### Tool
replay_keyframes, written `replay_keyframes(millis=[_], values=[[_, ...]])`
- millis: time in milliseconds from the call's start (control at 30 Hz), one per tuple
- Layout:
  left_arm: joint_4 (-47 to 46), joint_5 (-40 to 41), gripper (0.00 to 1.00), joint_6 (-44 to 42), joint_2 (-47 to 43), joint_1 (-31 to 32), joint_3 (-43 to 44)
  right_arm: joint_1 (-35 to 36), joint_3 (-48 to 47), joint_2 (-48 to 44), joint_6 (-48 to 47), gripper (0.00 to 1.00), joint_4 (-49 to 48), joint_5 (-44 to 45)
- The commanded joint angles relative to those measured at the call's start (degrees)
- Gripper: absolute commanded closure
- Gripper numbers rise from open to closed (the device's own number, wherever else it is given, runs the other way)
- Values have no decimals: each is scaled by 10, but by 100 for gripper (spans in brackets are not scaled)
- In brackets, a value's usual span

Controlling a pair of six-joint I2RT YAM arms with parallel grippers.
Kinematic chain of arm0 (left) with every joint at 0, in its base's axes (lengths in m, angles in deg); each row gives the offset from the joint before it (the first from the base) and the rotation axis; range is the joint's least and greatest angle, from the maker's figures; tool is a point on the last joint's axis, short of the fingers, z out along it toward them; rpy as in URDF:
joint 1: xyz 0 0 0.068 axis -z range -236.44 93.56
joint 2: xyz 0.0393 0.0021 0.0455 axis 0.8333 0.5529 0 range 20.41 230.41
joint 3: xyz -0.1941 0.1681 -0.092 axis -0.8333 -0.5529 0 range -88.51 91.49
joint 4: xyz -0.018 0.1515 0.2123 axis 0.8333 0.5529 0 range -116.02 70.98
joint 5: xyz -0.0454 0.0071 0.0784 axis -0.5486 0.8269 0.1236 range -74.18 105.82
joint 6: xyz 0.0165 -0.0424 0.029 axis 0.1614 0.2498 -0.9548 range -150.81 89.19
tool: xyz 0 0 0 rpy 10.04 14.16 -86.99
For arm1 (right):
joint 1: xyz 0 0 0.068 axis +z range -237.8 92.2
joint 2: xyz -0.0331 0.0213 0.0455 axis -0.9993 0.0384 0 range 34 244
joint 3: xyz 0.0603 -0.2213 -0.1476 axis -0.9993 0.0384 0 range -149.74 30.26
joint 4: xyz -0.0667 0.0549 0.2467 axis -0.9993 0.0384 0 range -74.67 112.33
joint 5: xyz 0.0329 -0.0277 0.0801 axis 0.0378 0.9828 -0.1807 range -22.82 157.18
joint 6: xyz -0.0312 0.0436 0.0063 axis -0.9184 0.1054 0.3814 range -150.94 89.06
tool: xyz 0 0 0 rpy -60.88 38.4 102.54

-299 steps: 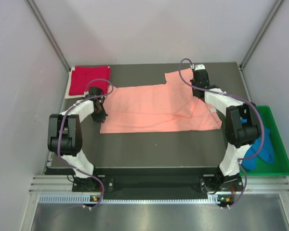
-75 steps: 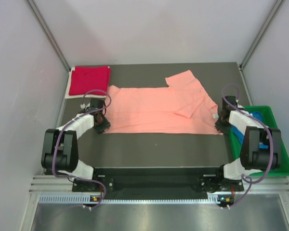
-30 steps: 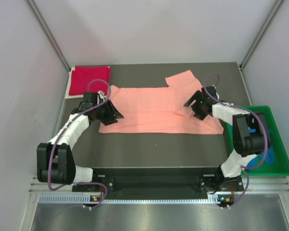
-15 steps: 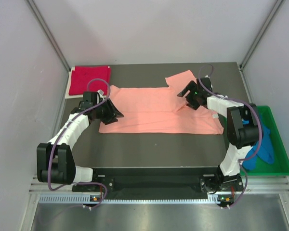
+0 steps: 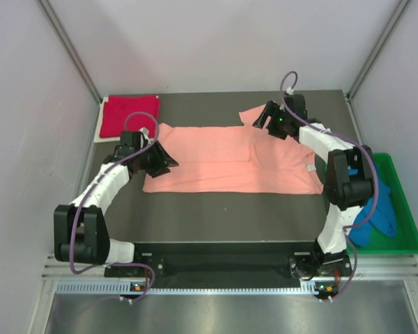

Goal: Fold and stack the t-shirts
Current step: Fold the tshirt

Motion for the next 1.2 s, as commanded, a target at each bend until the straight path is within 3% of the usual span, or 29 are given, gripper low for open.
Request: replay_keyframes(millis=[0,67,233,367,567,767,900,1033,1167], values=[[-33,19,49,-26,26,0,26,-24,-65,8,-96,21,17,-25],[-27,21,49,-35,45,-1,62,-37,-125,34,-152,27,38,-44],[-24,52,50,-52,135,-2,151,-103,-270,146,-165,32,75,-156],[-1,68,51,-88,229,-4,231,-135,-350,219,-189,34,85,-189],[-2,93,53,-102,313,-27,324,-142,-469,315,-206,34,103,-135],[17,178,53,-145,382,-30,422,-140,-498,390,-159,33,-2,-106],[-10,216,53,-154,399,-31,427,-140,-545,444,-116,33,-32,-95],[9,199,54,-141,413,-28,442,-144,-564,479,-53,34,-70,-131],[-2,213,53,-136,377,-10,396,-141,-589,500,-43,34,-63,-142]])
